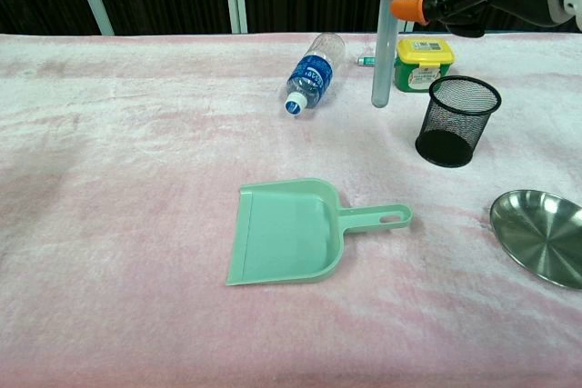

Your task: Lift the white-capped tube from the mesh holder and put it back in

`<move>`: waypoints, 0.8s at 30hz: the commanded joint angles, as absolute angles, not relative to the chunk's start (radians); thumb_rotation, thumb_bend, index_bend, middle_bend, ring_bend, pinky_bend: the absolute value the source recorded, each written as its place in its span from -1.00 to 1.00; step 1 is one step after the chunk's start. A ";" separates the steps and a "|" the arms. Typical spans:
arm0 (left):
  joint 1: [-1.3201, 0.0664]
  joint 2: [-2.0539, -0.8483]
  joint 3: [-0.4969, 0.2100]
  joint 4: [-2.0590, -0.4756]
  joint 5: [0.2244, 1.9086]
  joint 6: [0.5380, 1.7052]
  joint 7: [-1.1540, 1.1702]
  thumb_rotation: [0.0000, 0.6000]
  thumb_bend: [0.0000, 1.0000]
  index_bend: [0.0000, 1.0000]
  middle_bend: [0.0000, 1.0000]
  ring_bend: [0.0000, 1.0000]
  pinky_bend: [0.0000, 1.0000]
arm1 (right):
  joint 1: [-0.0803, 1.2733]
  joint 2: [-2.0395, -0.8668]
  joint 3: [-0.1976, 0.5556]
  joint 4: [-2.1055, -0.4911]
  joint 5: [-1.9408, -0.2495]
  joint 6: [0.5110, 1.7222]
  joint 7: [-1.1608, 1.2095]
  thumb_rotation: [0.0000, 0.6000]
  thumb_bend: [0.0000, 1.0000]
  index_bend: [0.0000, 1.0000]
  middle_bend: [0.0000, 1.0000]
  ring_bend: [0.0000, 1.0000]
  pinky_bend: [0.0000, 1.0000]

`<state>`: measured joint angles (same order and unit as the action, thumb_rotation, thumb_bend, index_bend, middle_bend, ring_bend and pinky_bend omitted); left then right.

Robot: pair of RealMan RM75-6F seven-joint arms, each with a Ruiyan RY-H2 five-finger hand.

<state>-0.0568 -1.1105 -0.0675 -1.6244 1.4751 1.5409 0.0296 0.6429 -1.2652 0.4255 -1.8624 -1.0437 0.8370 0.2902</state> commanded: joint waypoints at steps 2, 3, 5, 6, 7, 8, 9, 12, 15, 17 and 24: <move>-0.057 -1.111 -0.068 -1.625 1.476 1.542 0.029 1.00 -0.35 -0.68 -0.95 -1.00 -1.00 | 0.608 -1.197 0.525 -1.960 -1.096 0.756 0.595 1.00 -0.30 0.22 0.42 0.73 0.71; -0.057 -1.111 -0.068 -1.625 1.476 1.542 0.029 1.00 -0.35 -0.68 -0.95 -1.00 -1.00 | 0.592 -1.184 0.552 -1.972 -1.132 0.740 0.692 1.00 -0.30 0.22 0.42 0.73 0.71; -0.056 -1.111 -0.067 -1.624 1.477 1.543 0.032 1.00 -0.35 -0.68 -0.95 -1.00 -1.00 | 0.545 -1.174 0.609 -1.980 -1.243 0.751 0.927 1.00 -0.30 0.23 0.42 0.72 0.71; -0.056 -1.111 -0.067 -1.624 1.477 1.544 0.033 1.00 -0.35 -0.68 -0.95 -1.00 -1.00 | 0.528 -1.174 0.620 -1.968 -1.300 0.770 1.009 1.00 -0.30 0.23 0.42 0.72 0.71; -0.055 -1.111 -0.067 -1.624 1.477 1.544 0.033 1.00 -0.35 -0.68 -0.95 -1.00 -1.00 | 0.520 -1.176 0.623 -1.958 -1.335 0.786 1.058 1.00 -0.30 0.24 0.42 0.72 0.71; -0.055 -1.111 -0.067 -1.624 1.477 1.544 0.033 1.00 -0.35 -0.68 -0.95 -1.00 -1.00 | 0.512 -1.177 0.625 -1.947 -1.367 0.804 1.105 1.00 -0.30 0.25 0.42 0.72 0.71; -0.055 -1.111 -0.067 -1.624 1.477 1.545 0.032 1.00 -0.35 -0.68 -0.95 -1.00 -1.00 | 0.502 -1.182 0.631 -1.936 -1.390 0.833 1.157 1.00 -0.30 0.25 0.42 0.72 0.71; -0.053 -1.110 -0.067 -1.624 1.477 1.547 0.031 1.00 -0.36 -0.68 -0.95 -1.00 -1.00 | 0.482 -1.189 0.628 -1.890 -1.453 0.902 1.303 1.00 -0.30 0.25 0.42 0.72 0.71; -0.053 -1.109 -0.067 -1.624 1.478 1.547 0.028 1.00 -0.35 -0.68 -0.95 -1.00 -1.00 | 0.478 -1.185 0.601 -1.840 -1.514 0.957 1.422 1.00 -0.30 0.25 0.42 0.72 0.71; -0.053 -1.110 -0.066 -1.623 1.478 1.547 0.029 1.00 -0.35 -0.68 -0.95 -1.00 -1.00 | 0.484 -1.177 0.574 -1.820 -1.540 0.962 1.474 1.00 -0.30 0.25 0.42 0.72 0.71; -0.053 -1.112 -0.067 -1.625 1.478 1.547 0.034 1.00 -0.36 -0.68 -0.95 -1.00 -1.00 | 0.542 -1.174 0.458 -1.739 -1.607 0.918 1.343 1.00 -0.30 0.25 0.42 0.72 0.71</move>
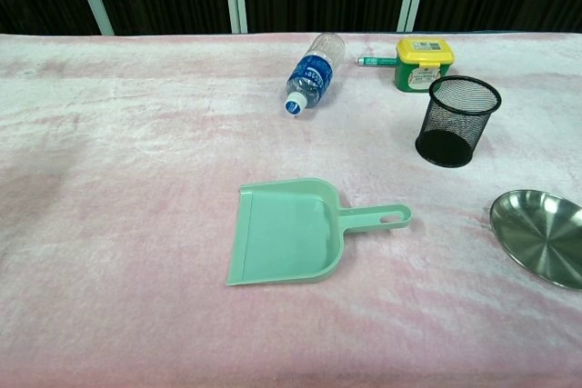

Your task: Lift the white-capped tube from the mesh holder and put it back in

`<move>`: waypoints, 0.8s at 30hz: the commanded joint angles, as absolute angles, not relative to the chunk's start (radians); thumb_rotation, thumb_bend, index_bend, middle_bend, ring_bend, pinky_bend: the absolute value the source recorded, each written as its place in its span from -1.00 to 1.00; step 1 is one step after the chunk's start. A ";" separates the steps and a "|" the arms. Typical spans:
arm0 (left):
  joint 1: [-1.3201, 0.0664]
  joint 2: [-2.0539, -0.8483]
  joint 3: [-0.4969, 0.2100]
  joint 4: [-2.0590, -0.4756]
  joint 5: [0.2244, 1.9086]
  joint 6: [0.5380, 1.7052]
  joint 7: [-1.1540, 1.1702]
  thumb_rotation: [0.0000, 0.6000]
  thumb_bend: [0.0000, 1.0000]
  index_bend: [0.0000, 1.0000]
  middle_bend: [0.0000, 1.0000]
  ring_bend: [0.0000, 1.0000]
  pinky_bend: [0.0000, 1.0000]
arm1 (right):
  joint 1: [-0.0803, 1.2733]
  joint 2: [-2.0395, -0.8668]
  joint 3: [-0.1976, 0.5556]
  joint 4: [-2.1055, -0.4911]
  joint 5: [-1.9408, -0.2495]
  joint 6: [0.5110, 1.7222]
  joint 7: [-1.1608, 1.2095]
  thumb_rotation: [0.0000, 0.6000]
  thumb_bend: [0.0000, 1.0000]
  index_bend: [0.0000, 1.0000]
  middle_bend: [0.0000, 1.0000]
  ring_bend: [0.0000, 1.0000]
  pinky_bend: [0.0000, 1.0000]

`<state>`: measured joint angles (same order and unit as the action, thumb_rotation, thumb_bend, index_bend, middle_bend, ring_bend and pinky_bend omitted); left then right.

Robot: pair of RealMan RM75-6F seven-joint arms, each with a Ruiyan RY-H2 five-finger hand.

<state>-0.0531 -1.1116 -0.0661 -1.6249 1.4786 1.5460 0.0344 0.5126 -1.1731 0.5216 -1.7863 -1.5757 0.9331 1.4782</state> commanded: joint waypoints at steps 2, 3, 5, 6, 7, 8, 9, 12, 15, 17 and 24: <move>-0.053 -1.112 -0.068 -1.626 1.476 1.547 0.034 1.00 -0.35 -0.68 -0.95 -1.00 -1.00 | 0.560 -1.189 0.429 -1.714 -1.588 0.890 1.172 1.00 -0.30 0.26 0.42 0.72 0.71; -0.053 -1.112 -0.068 -1.626 1.476 1.547 0.034 1.00 -0.35 -0.68 -0.95 -1.00 -1.00 | 0.566 -1.201 0.420 -1.704 -1.564 0.880 1.066 1.00 -0.30 0.26 0.42 0.72 0.71; -0.053 -1.111 -0.068 -1.626 1.475 1.545 0.034 1.00 -0.35 -0.68 -0.95 -1.00 -1.00 | 0.575 -1.223 0.406 -1.678 -1.529 0.871 0.871 1.00 -0.30 0.26 0.42 0.72 0.71; -0.053 -1.111 -0.068 -1.626 1.475 1.545 0.035 1.00 -0.35 -0.68 -0.95 -1.00 -1.00 | 0.579 -1.240 0.402 -1.661 -1.508 0.875 0.752 1.00 -0.30 0.26 0.42 0.72 0.71; -0.054 -1.111 -0.068 -1.626 1.475 1.545 0.036 1.00 -0.35 -0.68 -0.95 -1.00 -1.00 | 0.581 -1.260 0.397 -1.644 -1.489 0.887 0.627 1.00 -0.30 0.26 0.43 0.72 0.71; -0.054 -1.111 -0.069 -1.626 1.474 1.545 0.036 1.00 -0.35 -0.68 -0.95 -1.00 -1.00 | 0.582 -1.293 0.396 -1.638 -1.447 0.911 0.482 1.00 -0.30 0.26 0.43 0.72 0.71; -0.053 -1.111 -0.069 -1.626 1.474 1.545 0.035 1.00 -0.35 -0.68 -0.95 -1.00 -1.00 | 0.583 -1.321 0.395 -1.638 -1.408 0.935 0.359 1.00 -0.30 0.26 0.42 0.72 0.71; -0.053 -1.110 -0.070 -1.626 1.472 1.545 0.033 1.00 -0.35 -0.68 -0.95 -1.00 -1.00 | 0.589 -1.361 0.394 -1.674 -1.310 0.974 0.164 1.00 -0.30 0.26 0.42 0.72 0.71; -0.054 -1.110 -0.069 -1.625 1.474 1.543 0.034 1.00 -0.35 -0.68 -0.95 -1.00 -1.00 | 0.605 -1.352 0.392 -1.713 -1.265 0.984 0.053 1.00 -0.30 0.26 0.43 0.72 0.71; -0.054 -1.110 -0.069 -1.624 1.474 1.544 0.033 1.00 -0.35 -0.68 -0.95 -1.00 -1.00 | 0.613 -1.345 0.394 -1.732 -1.257 0.999 0.015 1.00 -0.30 0.26 0.42 0.72 0.71; -0.054 -1.109 -0.069 -1.623 1.476 1.543 0.032 1.00 -0.35 -0.68 -0.95 -1.00 -1.00 | 0.590 -1.333 0.455 -1.869 -1.213 0.992 0.364 1.00 -0.30 0.27 0.42 0.71 0.71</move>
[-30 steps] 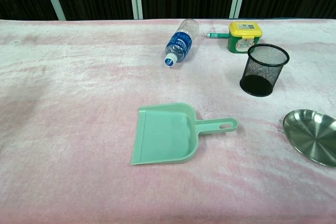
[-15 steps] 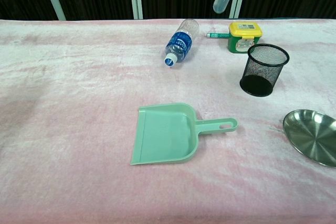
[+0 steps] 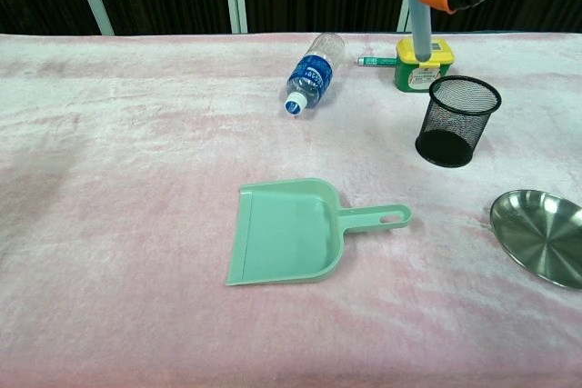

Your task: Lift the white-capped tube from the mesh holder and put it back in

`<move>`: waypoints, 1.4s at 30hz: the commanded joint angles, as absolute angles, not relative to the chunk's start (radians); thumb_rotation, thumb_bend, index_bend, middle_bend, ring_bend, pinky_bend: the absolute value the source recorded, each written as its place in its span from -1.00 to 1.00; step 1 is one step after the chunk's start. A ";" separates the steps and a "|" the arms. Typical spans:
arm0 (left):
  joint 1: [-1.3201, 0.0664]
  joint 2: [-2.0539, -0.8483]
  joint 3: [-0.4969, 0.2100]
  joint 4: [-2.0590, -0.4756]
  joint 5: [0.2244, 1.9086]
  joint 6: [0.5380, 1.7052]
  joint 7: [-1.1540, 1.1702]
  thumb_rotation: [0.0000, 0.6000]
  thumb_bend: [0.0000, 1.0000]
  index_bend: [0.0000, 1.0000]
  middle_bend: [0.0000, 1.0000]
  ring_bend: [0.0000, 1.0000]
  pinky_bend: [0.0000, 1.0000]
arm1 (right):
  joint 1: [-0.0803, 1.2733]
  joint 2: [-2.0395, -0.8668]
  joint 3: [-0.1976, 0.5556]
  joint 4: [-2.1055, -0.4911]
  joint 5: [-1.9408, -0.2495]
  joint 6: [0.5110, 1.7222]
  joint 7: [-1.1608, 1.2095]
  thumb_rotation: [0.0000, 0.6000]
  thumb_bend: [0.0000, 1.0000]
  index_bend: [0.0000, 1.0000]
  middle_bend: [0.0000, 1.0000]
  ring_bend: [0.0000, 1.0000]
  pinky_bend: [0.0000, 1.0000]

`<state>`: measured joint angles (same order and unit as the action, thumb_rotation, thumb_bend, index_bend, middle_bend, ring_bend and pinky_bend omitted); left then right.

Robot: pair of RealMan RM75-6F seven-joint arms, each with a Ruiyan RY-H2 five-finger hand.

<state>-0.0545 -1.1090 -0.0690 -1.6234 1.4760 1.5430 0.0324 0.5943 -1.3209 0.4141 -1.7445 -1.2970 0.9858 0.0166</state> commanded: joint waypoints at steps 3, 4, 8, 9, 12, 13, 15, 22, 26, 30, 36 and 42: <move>-0.054 -1.108 -0.069 -1.623 1.476 1.544 0.030 1.00 -0.35 -0.68 -0.95 -1.00 -1.00 | 0.566 -1.298 0.504 -1.923 -1.216 0.934 0.670 1.00 -0.30 0.28 0.42 0.71 0.71; -0.053 -1.108 -0.069 -1.623 1.477 1.545 0.029 1.00 -0.35 -0.68 -0.95 -1.00 -1.00 | 0.560 -1.286 0.515 -1.928 -1.231 0.918 0.754 1.00 -0.30 0.28 0.42 0.71 0.71; -0.052 -1.106 -0.068 -1.622 1.478 1.547 0.023 1.00 -0.36 -0.68 -0.95 -1.00 -1.00 | 0.538 -1.237 0.554 -1.947 -1.311 0.847 1.139 1.00 -0.30 0.28 0.42 0.71 0.70; -0.052 -1.106 -0.068 -1.622 1.479 1.547 0.023 1.00 -0.36 -0.68 -0.95 -1.00 -1.00 | 0.534 -1.229 0.562 -1.946 -1.331 0.838 1.226 1.00 -0.30 0.28 0.42 0.71 0.70; -0.052 -1.106 -0.068 -1.621 1.480 1.547 0.023 1.00 -0.35 -0.68 -0.95 -1.00 -1.00 | 0.527 -1.215 0.576 -1.936 -1.388 0.832 1.451 1.00 -0.30 0.28 0.42 0.71 0.71; -0.052 -1.106 -0.068 -1.621 1.479 1.547 0.023 1.00 -0.35 -0.68 -0.95 -1.00 -1.00 | 0.525 -1.211 0.579 -1.931 -1.408 0.834 1.535 1.00 -0.30 0.28 0.42 0.71 0.71; -0.052 -1.106 -0.069 -1.622 1.478 1.547 0.023 1.00 -0.35 -0.68 -0.95 -1.00 -1.00 | 0.524 -1.203 0.577 -1.914 -1.459 0.844 1.688 1.00 -0.30 0.29 0.42 0.71 0.71; -0.052 -1.107 -0.069 -1.622 1.477 1.545 0.025 1.00 -0.36 -0.68 -0.95 -1.00 -1.00 | 0.543 -1.185 0.517 -1.819 -1.588 0.899 1.866 1.00 -0.30 0.30 0.42 0.71 0.71; -0.052 -1.107 -0.069 -1.622 1.477 1.546 0.025 1.00 -0.35 -0.68 -0.95 -1.00 -1.00 | 0.561 -1.187 0.471 -1.767 -1.597 0.903 1.602 1.00 -0.30 0.31 0.42 0.71 0.71; -0.052 -1.107 -0.069 -1.621 1.476 1.545 0.025 1.00 -0.35 -0.68 -0.95 -1.00 -1.00 | 0.568 -1.213 0.439 -1.740 -1.522 0.905 1.101 1.00 -0.30 0.33 0.43 0.71 0.71; -0.052 -1.107 -0.069 -1.623 1.473 1.543 0.031 1.00 -0.35 -0.68 -0.95 -1.00 -1.00 | 0.588 -1.326 0.401 -1.761 -1.230 1.011 0.156 1.00 -0.30 0.37 0.43 0.71 0.71; -0.052 -1.106 -0.069 -1.623 1.472 1.543 0.031 1.00 -0.36 -0.68 -0.95 -1.00 -1.00 | 0.615 -1.404 0.380 -1.731 -1.191 1.161 -0.166 1.00 -0.30 0.37 0.43 0.71 0.70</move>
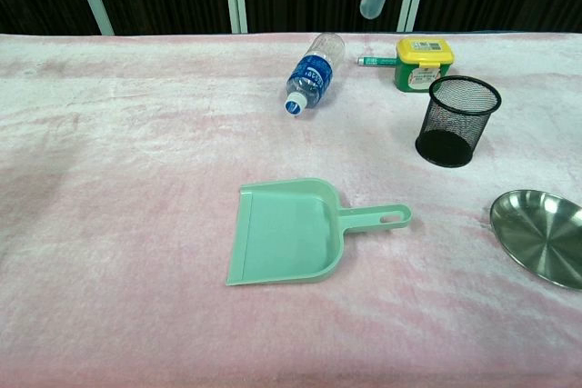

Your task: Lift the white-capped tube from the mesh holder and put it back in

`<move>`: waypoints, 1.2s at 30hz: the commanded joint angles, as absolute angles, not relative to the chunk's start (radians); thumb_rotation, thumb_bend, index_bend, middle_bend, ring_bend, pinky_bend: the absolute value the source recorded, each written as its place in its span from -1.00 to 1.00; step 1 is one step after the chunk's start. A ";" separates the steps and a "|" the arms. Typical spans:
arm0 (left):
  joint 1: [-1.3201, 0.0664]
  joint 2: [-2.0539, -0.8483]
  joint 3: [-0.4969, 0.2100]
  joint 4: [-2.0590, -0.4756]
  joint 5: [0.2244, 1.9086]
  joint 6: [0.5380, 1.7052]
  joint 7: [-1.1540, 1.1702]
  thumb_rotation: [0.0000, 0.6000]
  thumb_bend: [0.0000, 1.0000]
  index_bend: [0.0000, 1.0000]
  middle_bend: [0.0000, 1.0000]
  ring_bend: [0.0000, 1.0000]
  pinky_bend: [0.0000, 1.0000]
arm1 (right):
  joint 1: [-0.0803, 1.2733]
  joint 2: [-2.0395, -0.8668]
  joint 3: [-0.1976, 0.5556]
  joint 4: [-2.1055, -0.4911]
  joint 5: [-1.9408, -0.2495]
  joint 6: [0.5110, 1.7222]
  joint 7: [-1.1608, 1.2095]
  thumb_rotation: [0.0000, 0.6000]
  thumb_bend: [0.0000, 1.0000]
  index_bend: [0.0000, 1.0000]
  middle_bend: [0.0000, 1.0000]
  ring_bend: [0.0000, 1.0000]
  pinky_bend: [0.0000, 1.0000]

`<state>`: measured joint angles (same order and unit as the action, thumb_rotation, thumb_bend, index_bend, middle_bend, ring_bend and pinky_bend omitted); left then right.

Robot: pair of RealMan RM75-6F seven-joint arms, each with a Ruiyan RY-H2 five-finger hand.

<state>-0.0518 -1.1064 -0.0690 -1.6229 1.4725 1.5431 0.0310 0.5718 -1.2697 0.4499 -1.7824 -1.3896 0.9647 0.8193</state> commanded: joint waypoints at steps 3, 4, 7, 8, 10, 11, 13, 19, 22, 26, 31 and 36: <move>-0.052 -1.106 -0.070 -1.623 1.471 1.543 0.032 1.00 -0.35 -0.68 -0.95 -1.00 -1.00 | 0.620 -1.429 0.379 -1.715 -1.202 1.212 -0.222 1.00 -0.30 0.37 0.43 0.71 0.70; -0.052 -1.106 -0.070 -1.623 1.471 1.543 0.031 1.00 -0.35 -0.68 -0.95 -1.00 -1.00 | 0.622 -1.435 0.378 -1.711 -1.208 1.224 -0.234 1.00 -0.30 0.37 0.43 0.71 0.70; -0.052 -1.106 -0.070 -1.623 1.470 1.542 0.032 1.00 -0.35 -0.69 -0.95 -1.00 -1.00 | 0.626 -1.449 0.375 -1.691 -1.235 1.261 -0.263 1.00 -0.30 0.37 0.43 0.71 0.70; -0.053 -1.106 -0.070 -1.623 1.470 1.541 0.033 1.00 -0.35 -0.68 -0.95 -1.00 -1.00 | 0.628 -1.456 0.375 -1.684 -1.245 1.273 -0.268 1.00 -0.30 0.37 0.43 0.71 0.70; -0.053 -1.106 -0.070 -1.623 1.471 1.541 0.033 1.00 -0.35 -0.68 -0.95 -1.00 -1.00 | 0.628 -1.467 0.375 -1.682 -1.251 1.283 -0.252 1.00 -0.30 0.37 0.43 0.71 0.70; -0.053 -1.106 -0.070 -1.623 1.471 1.541 0.033 1.00 -0.35 -0.68 -0.95 -1.00 -1.00 | 0.628 -1.469 0.376 -1.687 -1.248 1.282 -0.238 1.00 -0.30 0.37 0.43 0.71 0.70; -0.053 -1.107 -0.070 -1.623 1.472 1.541 0.035 1.00 -0.35 -0.68 -0.95 -1.00 -1.00 | 0.623 -1.467 0.390 -1.730 -1.193 1.236 -0.129 1.00 -0.30 0.37 0.43 0.71 0.70; -0.052 -1.106 -0.069 -1.622 1.473 1.543 0.033 1.00 -0.35 -0.69 -0.95 -1.00 -1.00 | 0.623 -1.428 0.411 -1.759 -1.126 1.154 -0.012 1.00 -0.30 0.37 0.43 0.71 0.70; -0.052 -1.105 -0.070 -1.621 1.472 1.543 0.031 1.00 -0.35 -0.69 -0.95 -1.00 -1.00 | 0.618 -1.388 0.439 -1.786 -1.063 1.073 0.118 1.00 -0.30 0.37 0.43 0.71 0.71; -0.052 -1.106 -0.070 -1.621 1.472 1.542 0.031 1.00 -0.36 -0.68 -0.95 -1.00 -1.00 | 0.617 -1.355 0.448 -1.777 -1.046 1.024 0.181 1.00 -0.30 0.37 0.43 0.71 0.71; -0.053 -1.107 -0.070 -1.621 1.470 1.539 0.035 1.00 -0.35 -0.68 -0.95 -1.00 -1.00 | 0.620 -1.348 0.437 -1.736 -1.037 1.006 0.196 1.00 -0.30 0.37 0.43 0.71 0.71; -0.054 -1.107 -0.072 -1.622 1.466 1.537 0.039 1.00 -0.35 -0.68 -0.95 -1.00 -1.00 | 0.625 -1.336 0.420 -1.693 -1.029 0.985 0.192 1.00 -0.30 0.37 0.43 0.71 0.71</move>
